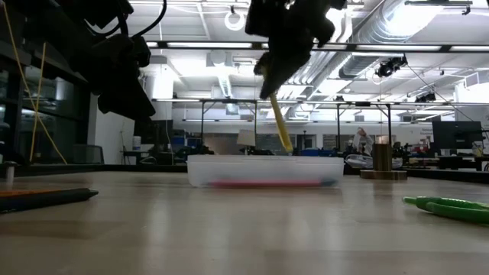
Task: Pick & place school supplies into a supply box
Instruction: Put the yellow pen into the container
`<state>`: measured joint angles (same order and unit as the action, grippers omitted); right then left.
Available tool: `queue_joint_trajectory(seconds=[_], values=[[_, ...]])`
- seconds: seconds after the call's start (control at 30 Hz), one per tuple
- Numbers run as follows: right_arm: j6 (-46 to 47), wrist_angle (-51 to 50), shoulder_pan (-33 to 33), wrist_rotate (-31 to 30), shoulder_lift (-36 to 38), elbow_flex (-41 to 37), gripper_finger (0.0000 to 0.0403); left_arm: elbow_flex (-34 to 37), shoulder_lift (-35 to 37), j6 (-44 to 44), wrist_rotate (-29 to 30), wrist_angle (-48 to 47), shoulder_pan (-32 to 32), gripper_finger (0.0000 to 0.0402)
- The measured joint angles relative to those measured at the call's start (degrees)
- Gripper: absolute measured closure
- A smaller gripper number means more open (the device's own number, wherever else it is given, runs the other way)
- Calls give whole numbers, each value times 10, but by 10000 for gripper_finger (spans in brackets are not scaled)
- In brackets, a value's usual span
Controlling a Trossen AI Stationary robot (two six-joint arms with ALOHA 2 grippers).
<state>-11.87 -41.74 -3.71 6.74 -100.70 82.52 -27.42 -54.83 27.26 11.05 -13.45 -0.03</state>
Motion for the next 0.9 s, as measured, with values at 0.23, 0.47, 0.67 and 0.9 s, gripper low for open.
queue_joint_trajectory(seconds=[0.23, 0.47, 0.67, 0.9], values=[[-61, -130, 10, -40, -74, 78, 395, 0, 0, 2, 0, -1, 0, 169], [-118, -192, 12, -47, -156, 192, 395, 0, 0, 2, 0, -2, 0, 169], [-141, -222, 11, -49, -180, 233, 395, 0, 0, 1, 0, -10, 0, 169], [-140, -226, 11, -49, -181, 231, 395, 0, 0, 0, 1, -41, 0, 169]])
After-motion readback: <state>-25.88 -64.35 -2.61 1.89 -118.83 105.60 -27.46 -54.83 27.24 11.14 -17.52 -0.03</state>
